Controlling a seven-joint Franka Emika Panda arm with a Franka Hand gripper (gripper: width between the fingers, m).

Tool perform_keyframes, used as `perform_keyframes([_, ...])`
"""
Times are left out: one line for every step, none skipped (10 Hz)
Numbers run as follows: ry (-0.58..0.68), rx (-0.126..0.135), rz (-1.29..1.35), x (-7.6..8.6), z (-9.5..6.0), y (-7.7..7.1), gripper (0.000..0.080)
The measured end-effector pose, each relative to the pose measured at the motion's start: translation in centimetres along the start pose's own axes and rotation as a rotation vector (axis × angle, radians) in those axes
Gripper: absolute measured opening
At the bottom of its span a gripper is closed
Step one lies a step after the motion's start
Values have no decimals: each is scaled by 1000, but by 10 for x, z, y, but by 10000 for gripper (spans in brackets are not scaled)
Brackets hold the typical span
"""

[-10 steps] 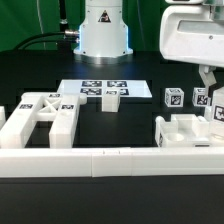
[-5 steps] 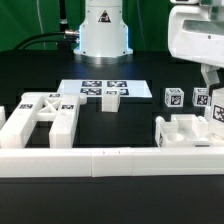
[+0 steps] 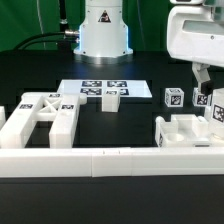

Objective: Assemble chair

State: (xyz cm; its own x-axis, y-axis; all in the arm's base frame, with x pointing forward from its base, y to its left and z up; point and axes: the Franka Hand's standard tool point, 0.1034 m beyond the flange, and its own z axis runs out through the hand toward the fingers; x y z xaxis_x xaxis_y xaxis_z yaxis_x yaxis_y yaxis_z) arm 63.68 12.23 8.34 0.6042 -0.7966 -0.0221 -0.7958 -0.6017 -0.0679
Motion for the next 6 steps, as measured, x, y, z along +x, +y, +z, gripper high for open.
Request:
perform_keyframes([0, 0, -99, 0, 0, 0, 646])
perform_keyframes([0, 0, -178, 0, 0, 0, 649])
perform_keyframes([-1, -3, -283, -2, 0, 0, 649])
perform_keyframes([-2, -4, -358, -6, 1, -2, 649])
perform_keyframes([-2, -4, -475, -8, 2, -2, 649])
perform_keyframes([-2, -5, -567, -8, 3, -1, 649])
